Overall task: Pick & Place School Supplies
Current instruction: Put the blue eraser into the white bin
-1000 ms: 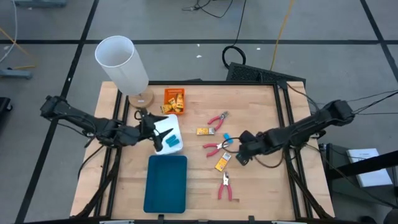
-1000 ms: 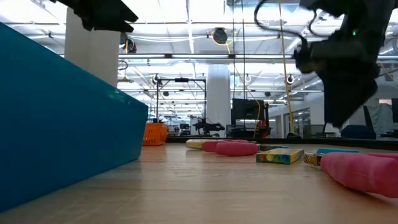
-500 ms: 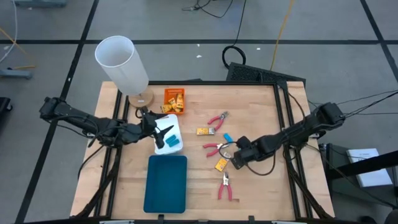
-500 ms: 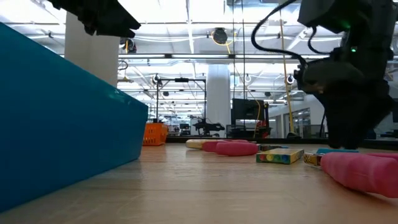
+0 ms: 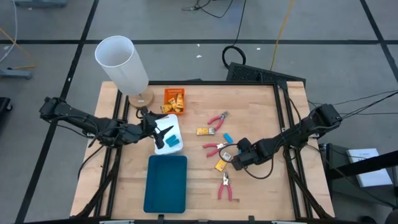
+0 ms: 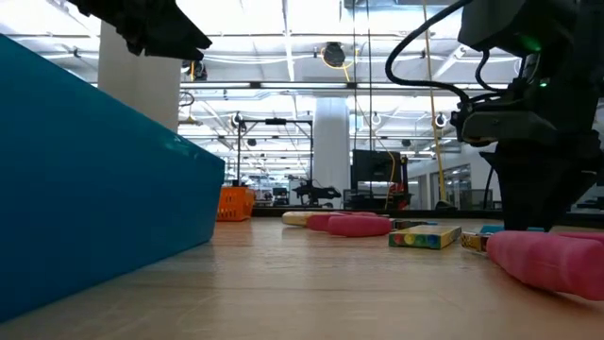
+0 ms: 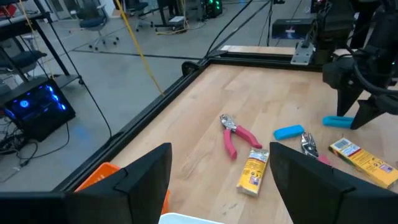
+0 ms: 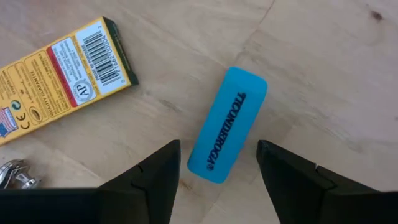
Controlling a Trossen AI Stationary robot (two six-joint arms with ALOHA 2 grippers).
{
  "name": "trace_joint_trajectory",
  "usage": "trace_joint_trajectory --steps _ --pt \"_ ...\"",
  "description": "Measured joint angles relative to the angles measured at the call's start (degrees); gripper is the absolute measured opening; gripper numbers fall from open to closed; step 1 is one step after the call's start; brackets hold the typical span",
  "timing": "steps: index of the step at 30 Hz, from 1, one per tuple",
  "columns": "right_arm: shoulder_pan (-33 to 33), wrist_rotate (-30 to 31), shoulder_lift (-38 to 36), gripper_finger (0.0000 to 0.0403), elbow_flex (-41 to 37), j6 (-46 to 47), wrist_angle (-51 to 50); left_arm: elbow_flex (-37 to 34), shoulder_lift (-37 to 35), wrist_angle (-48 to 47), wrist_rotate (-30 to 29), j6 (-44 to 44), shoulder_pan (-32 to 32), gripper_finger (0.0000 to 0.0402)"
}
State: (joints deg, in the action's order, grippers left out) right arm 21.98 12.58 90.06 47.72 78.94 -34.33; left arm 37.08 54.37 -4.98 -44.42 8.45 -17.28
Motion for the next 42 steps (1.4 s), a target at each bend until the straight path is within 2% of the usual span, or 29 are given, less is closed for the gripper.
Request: trace_joint_trajectory --steps 14,20,30,34,38,42 --pt "-0.10 1.19 0.09 0.0069 -0.11 -4.82 -0.01 0.00 0.00 0.03 0.00 1.05 0.00 0.0269" --pt "-0.17 4.43 -0.89 0.0067 -0.20 -9.20 0.50 0.00 0.00 0.03 0.00 1.19 0.00 0.0269" --pt "-0.15 14.77 -10.03 0.0064 -0.20 -18.28 1.52 0.02 0.00 0.07 0.89 5.17 0.00 0.0269" --pt "-0.25 20.01 -12.93 0.0067 -0.20 -30.59 5.53 0.05 0.72 1.31 6.82 11.10 0.35 0.0269" --pt "-0.24 25.27 -13.20 0.0068 -0.17 -53.34 13.73 0.11 4.79 7.53 14.39 16.14 1.71 0.0269" --pt "-0.65 30.96 -12.13 0.0069 -0.15 -74.09 25.92 0.13 12.49 18.83 20.08 16.27 3.63 0.0269"
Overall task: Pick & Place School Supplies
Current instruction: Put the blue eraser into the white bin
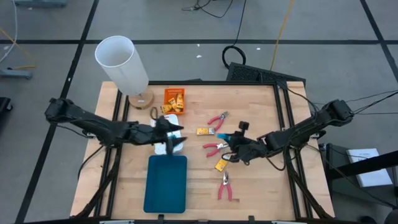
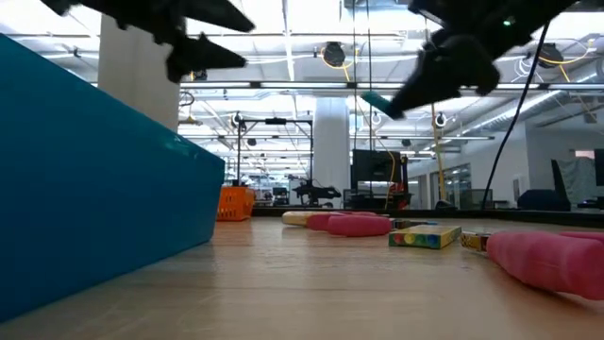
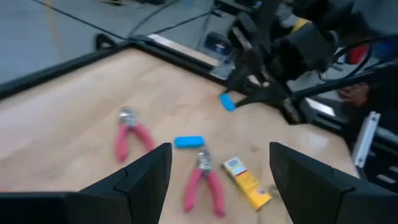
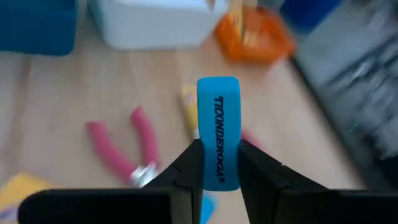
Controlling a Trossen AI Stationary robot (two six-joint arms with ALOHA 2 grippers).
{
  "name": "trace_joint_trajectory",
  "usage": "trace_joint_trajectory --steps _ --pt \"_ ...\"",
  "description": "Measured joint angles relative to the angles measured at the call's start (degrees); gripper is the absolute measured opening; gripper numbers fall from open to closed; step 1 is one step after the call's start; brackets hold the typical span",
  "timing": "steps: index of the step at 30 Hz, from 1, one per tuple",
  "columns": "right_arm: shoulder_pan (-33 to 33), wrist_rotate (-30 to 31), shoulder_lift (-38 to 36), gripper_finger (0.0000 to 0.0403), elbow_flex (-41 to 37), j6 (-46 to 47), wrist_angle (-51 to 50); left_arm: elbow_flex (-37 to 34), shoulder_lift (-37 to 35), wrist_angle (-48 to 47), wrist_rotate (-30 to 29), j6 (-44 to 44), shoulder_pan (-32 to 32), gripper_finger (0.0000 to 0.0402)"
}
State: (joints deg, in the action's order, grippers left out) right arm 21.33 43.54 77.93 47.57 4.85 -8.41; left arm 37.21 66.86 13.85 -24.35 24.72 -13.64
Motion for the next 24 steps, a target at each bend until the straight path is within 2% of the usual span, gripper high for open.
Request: trace_joint_trajectory --steps 4,8,13,18,24 --pt "-0.29 1.61 0.99 0.0070 0.02 -14.28 11.73 -0.05 6.85 12.90 4.58 1.55 2.43 0.0269" --pt "-0.36 1.36 1.60 0.0070 0.02 -20.68 18.30 0.06 12.17 19.39 8.51 5.52 5.00 0.0269" --pt "-0.36 1.34 1.60 0.0070 0.02 -23.60 21.31 3.61 17.22 19.32 9.39 8.23 6.90 0.0269" --pt "-0.77 1.28 1.60 0.0070 0.02 -23.94 21.71 8.28 21.03 19.05 9.88 5.82 7.53 0.0269" --pt "-1.89 1.26 1.58 0.0070 0.02 -23.89 21.89 13.09 24.03 17.50 13.49 4.39 7.56 0.0269"
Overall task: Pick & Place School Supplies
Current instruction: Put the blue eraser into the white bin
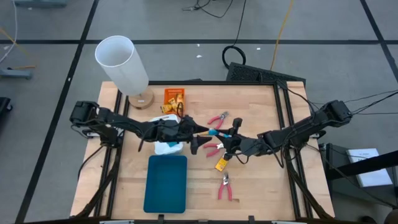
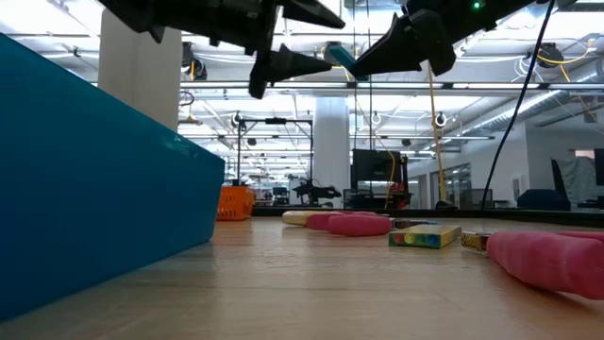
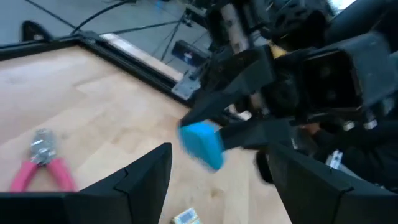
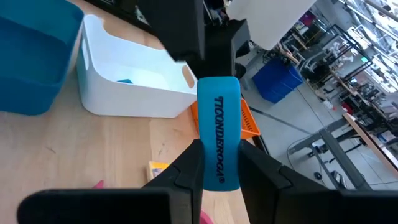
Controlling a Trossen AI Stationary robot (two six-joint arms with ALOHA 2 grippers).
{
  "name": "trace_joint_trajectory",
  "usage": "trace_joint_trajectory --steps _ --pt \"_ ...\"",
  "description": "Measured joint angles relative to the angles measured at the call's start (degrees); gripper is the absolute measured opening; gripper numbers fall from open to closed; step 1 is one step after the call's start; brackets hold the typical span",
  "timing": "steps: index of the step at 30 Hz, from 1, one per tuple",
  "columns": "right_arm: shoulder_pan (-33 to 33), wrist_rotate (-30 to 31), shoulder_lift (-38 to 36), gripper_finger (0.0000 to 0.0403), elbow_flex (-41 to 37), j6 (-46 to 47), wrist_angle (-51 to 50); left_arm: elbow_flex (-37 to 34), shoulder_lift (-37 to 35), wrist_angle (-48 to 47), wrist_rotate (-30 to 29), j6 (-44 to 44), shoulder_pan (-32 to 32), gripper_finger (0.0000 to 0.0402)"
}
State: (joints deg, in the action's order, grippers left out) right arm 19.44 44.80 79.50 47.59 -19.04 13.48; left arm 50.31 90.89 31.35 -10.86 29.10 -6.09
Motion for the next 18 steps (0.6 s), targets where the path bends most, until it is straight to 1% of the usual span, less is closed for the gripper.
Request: trace_joint_trajectory --steps 7,11,14,18 --pt "-0.73 -0.06 -0.02 0.0070 0.00 0.07 -0.04 3.34 3.28 -0.42 0.42 -0.50 0.31 0.0269" --pt "-0.72 -0.03 -0.02 0.0070 0.00 0.10 -0.07 3.58 3.63 -0.60 0.44 -0.45 1.02 0.0263" --pt "-0.72 -0.05 -0.02 0.0070 0.00 0.15 -0.35 3.60 3.65 -1.34 0.40 -0.19 1.47 0.0236" --pt "-0.72 -0.01 -0.02 0.0070 0.00 0.12 -0.44 3.60 3.65 -1.31 0.46 1.30 1.98 0.0173"
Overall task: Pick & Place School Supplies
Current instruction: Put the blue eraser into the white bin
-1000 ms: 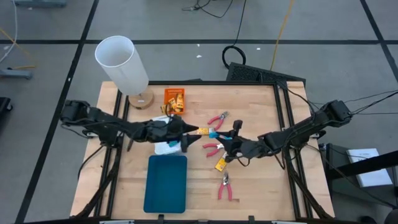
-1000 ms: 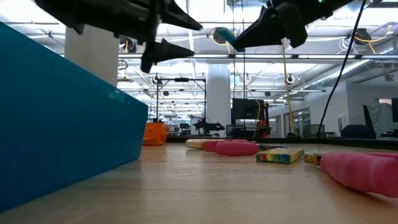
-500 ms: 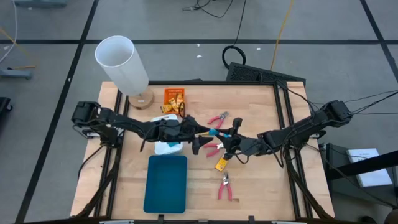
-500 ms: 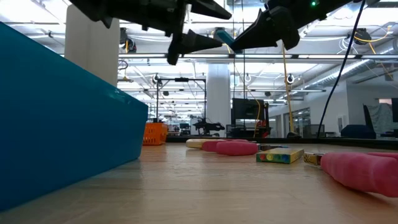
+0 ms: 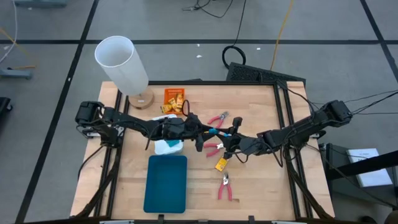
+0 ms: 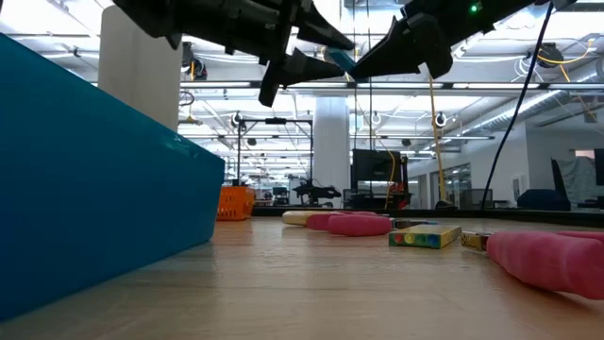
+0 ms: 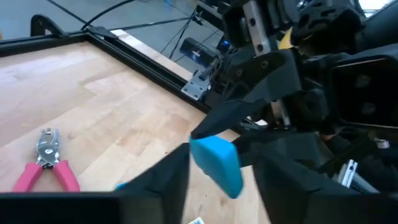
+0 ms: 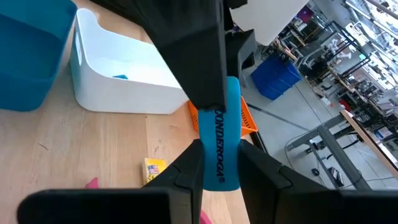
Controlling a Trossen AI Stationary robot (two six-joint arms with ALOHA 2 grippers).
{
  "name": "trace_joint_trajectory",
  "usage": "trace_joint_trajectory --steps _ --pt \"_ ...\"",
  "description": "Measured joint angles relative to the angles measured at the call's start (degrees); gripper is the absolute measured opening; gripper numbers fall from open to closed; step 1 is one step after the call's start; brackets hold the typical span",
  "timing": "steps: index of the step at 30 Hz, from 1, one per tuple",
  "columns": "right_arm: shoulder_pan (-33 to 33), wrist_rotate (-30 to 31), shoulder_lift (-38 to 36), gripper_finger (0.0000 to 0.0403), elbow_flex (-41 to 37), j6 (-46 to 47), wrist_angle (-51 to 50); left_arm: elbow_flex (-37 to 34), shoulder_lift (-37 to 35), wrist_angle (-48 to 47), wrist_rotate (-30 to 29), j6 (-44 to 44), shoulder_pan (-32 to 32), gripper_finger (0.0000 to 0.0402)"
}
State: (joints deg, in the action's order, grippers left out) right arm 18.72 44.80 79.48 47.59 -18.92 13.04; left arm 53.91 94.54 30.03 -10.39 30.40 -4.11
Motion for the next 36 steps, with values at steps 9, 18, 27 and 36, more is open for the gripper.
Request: trace_joint_trajectory --steps 9,18,27,36 --pt "0.00 0.31 -0.05 0.0083 -0.02 6.49 -0.84 -0.01 -0.34 -0.78 0.83 -4.18 0.49 0.0032" --pt "1.79 0.11 -4.25 0.0175 -0.02 14.50 -6.44 0.00 -8.92 -11.14 -0.85 -10.07 -1.48 0.0033" --pt "3.56 -0.86 -15.54 0.0196 -8.02 21.46 -5.14 -0.02 -19.03 -38.14 -19.84 -5.40 -11.95 0.0033" --pt "2.48 -7.56 -20.80 0.0196 -19.49 21.56 11.89 -0.02 -20.28 -65.83 -31.49 22.06 -18.95 0.0033"
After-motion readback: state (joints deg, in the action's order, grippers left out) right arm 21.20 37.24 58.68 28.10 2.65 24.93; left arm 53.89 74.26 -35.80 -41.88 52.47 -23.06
